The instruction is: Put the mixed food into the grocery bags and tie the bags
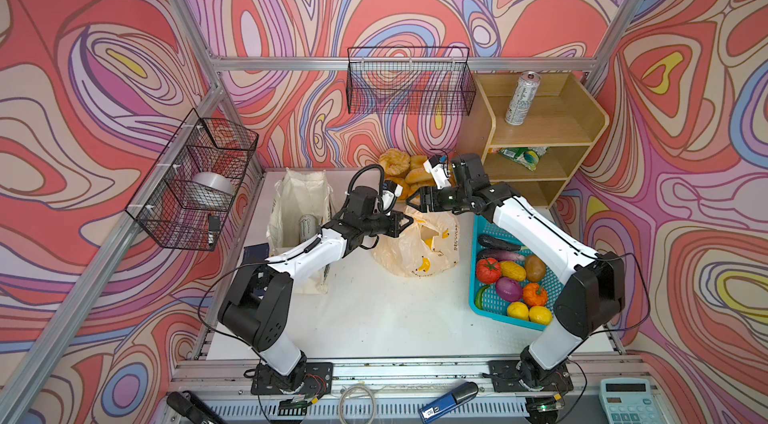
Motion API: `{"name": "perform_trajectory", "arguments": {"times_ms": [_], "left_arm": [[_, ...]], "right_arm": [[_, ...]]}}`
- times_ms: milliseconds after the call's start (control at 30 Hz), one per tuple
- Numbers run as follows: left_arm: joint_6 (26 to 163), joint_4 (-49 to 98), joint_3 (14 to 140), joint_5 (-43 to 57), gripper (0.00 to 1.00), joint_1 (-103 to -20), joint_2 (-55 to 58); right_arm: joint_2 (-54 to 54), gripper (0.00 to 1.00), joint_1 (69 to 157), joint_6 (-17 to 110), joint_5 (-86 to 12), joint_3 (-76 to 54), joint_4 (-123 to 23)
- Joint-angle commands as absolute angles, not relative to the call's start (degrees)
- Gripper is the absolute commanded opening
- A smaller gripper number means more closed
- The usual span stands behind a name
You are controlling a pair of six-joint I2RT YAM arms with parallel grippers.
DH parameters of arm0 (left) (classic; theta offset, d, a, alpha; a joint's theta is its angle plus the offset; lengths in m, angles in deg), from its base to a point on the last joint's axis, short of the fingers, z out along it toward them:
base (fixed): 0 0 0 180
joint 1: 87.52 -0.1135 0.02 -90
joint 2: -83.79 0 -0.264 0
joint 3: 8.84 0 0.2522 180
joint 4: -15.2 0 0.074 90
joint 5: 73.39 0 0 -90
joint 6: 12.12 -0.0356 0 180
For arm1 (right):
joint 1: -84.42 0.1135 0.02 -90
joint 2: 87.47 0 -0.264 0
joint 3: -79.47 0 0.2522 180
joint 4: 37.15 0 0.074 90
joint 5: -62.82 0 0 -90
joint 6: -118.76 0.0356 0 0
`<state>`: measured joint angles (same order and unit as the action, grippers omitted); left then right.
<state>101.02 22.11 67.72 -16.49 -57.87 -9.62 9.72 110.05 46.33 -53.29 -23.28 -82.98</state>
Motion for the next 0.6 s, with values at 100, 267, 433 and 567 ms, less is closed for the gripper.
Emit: {"name": "perform_trajectory", "arguments": {"times_ms": [100, 267, 433, 567], "left_arm": [[99.51, 23.24, 68.85, -16.56, 0.0, -57.6, -8.41], [99.5, 23.23, 68.81, -16.52, 0.0, -57.62, -8.43], [99.67, 23.17, 68.99, -16.43, 0.0, -57.64, -8.67], [100.29, 23.6, 69.24, -15.96, 0.0, -57.64, -9.02]], "right_arm": [[13.1, 0.69, 110.22, 45.44, -54.07, -26.98, -83.7], [13.7, 0.54, 110.17, 45.34, -55.54, -28.29, -83.87], [13.7, 0.09, 109.92, 44.77, -56.26, -27.66, -84.08], [12.37, 0.0, 109.19, 44.84, -56.44, -26.52, -83.39]]}}
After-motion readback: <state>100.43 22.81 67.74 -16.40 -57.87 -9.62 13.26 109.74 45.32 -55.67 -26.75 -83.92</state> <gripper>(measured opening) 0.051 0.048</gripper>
